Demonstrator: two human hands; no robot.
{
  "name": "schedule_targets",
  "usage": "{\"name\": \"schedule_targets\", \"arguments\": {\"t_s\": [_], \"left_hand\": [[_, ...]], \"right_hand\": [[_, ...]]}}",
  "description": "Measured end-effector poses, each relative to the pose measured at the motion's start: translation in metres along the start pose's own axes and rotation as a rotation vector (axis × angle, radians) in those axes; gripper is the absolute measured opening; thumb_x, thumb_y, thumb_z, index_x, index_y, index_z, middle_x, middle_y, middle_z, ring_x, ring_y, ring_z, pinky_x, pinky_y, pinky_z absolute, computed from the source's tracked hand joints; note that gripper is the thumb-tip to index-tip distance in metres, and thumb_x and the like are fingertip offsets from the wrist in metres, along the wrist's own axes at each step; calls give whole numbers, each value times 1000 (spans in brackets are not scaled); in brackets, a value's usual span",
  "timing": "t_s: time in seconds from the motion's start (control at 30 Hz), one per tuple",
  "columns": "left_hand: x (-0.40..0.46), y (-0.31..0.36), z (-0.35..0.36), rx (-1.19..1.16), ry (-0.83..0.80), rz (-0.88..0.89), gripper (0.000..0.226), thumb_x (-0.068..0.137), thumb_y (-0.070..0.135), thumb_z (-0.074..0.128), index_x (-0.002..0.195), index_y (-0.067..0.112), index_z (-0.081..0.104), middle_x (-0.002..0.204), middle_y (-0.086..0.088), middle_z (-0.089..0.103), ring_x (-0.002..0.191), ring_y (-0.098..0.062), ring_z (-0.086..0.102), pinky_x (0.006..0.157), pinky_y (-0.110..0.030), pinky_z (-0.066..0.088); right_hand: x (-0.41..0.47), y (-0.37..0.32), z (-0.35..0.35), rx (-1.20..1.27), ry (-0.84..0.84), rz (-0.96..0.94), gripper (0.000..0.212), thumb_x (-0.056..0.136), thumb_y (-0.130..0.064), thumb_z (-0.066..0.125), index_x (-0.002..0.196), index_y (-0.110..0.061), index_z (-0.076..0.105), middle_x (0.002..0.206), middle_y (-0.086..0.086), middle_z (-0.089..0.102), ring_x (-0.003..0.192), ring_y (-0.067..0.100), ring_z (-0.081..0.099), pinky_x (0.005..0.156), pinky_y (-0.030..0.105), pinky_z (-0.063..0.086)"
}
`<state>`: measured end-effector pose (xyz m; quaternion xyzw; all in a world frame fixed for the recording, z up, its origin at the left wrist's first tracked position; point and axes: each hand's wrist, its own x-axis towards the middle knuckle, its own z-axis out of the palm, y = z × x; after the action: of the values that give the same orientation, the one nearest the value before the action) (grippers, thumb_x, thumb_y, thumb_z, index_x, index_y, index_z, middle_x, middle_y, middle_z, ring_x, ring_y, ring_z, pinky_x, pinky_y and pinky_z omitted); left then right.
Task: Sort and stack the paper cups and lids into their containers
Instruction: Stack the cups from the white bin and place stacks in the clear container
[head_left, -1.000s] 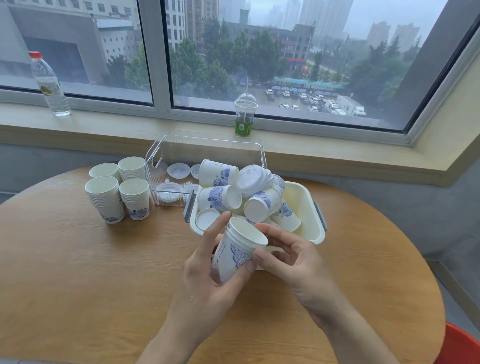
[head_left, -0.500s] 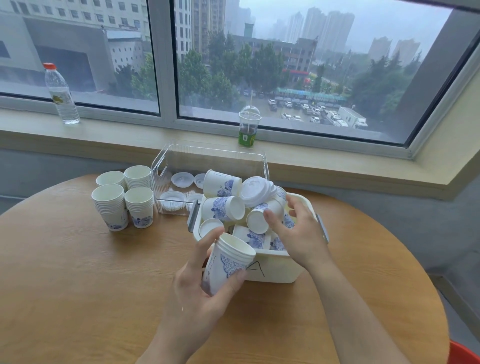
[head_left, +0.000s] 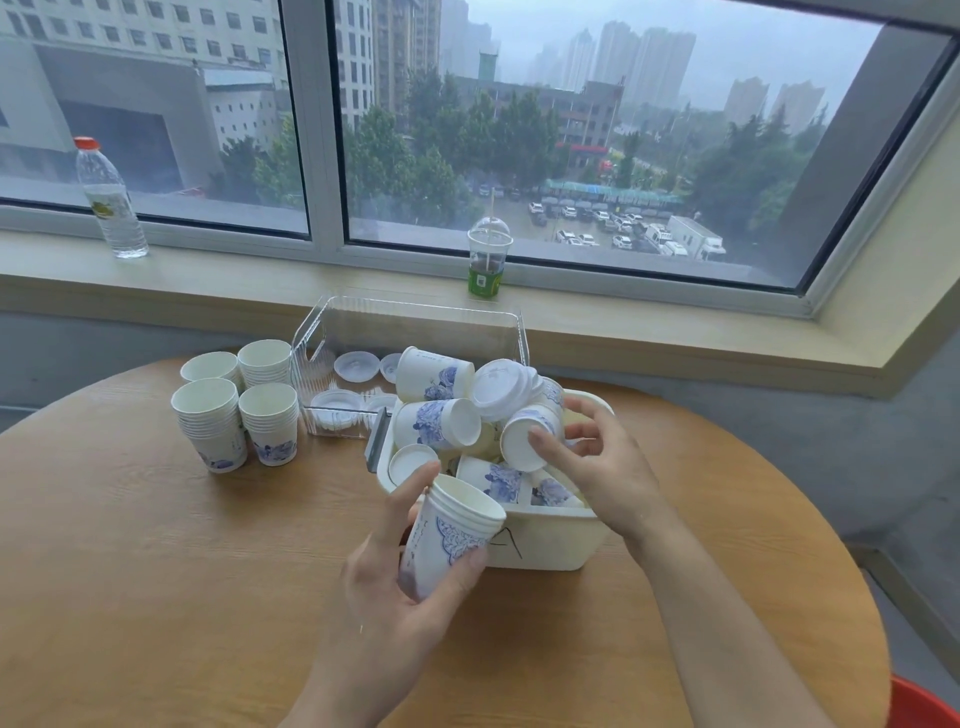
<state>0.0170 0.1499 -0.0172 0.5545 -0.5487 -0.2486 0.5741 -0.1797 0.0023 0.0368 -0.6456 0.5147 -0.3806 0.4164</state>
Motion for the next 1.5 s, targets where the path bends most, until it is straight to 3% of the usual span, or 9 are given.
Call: {"name": "schedule_targets", "arguments": {"t_s": [0.1, 0.27, 0.47, 0.6, 0.83, 0.93, 1.13, 1.33, 1.5], "left_hand": [[-1, -3, 3, 10, -12, -4, 79, 81, 54, 85, 149, 57, 44, 115, 11, 74, 97, -15, 74, 79, -35, 62], [-2, 2, 9, 5, -12, 14, 75, 82, 44, 88, 146, 54, 49, 117, 14, 74, 100, -12, 75, 77, -21, 59], [-4, 0, 18, 70, -65, 35, 79, 80, 54, 82, 151, 51, 45, 123, 14, 73, 106, -15, 73, 86, -44, 61], [-5, -2, 21, 69, -74, 31, 79, 80, 52, 83, 150, 52, 46, 125, 12, 73, 105, -16, 73, 86, -47, 61], [-8, -2, 18, 119, -52, 32, 77, 80, 49, 84, 148, 51, 49, 117, 17, 73, 97, -10, 72, 83, -36, 61], [-7, -3, 18, 96, -50, 21, 77, 80, 48, 84, 149, 50, 48, 118, 14, 73, 100, -14, 73, 84, -41, 61], [-4, -2, 15, 61, -28, 24, 78, 81, 53, 81, 150, 48, 47, 120, 11, 74, 103, -17, 73, 85, -48, 61], [-3, -3, 7, 93, 2, 38, 80, 83, 52, 80, 153, 50, 41, 115, 11, 74, 94, -17, 73, 76, -43, 61], [-4, -3, 0, 28, 32, 47, 86, 86, 45, 84, 156, 55, 36, 122, 11, 72, 95, -16, 74, 71, -24, 58]], "right_hand": [[-13, -9, -11, 134, -49, 31, 68, 71, -71, 82, 130, -46, 59, 121, -4, 68, 100, 5, 69, 75, 18, 49], [-33, -8, -14, 121, 24, -134, 75, 60, -70, 85, 128, -50, 59, 118, -11, 65, 95, 20, 64, 78, 27, 55], [-50, -4, -1, -106, 21, -337, 76, 60, -66, 86, 129, -44, 62, 122, -14, 56, 98, 15, 57, 73, 15, 46], [-53, -2, 2, -112, -24, -337, 72, 61, -64, 86, 128, -46, 64, 124, -12, 53, 98, 16, 56, 74, 16, 46], [-60, 0, 2, -10, -59, -331, 48, 82, -52, 81, 128, -43, 72, 122, -12, 55, 96, 19, 59, 85, 38, 56], [-62, -1, 0, 34, -36, -340, 34, 92, -35, 76, 126, -37, 74, 118, -11, 62, 94, 21, 65, 87, 45, 58], [-70, -5, -1, 89, -38, -351, 36, 93, -25, 71, 128, -31, 71, 113, -7, 76, 100, 18, 71, 89, 34, 58], [-75, -6, 8, 101, -91, -350, 34, 93, -24, 71, 127, -29, 71, 108, -7, 79, 110, 19, 73, 92, 29, 57], [-75, -12, 19, 61, -156, -369, 28, 94, -25, 71, 121, -31, 73, 107, -8, 79, 109, 19, 72, 92, 30, 56]]}}
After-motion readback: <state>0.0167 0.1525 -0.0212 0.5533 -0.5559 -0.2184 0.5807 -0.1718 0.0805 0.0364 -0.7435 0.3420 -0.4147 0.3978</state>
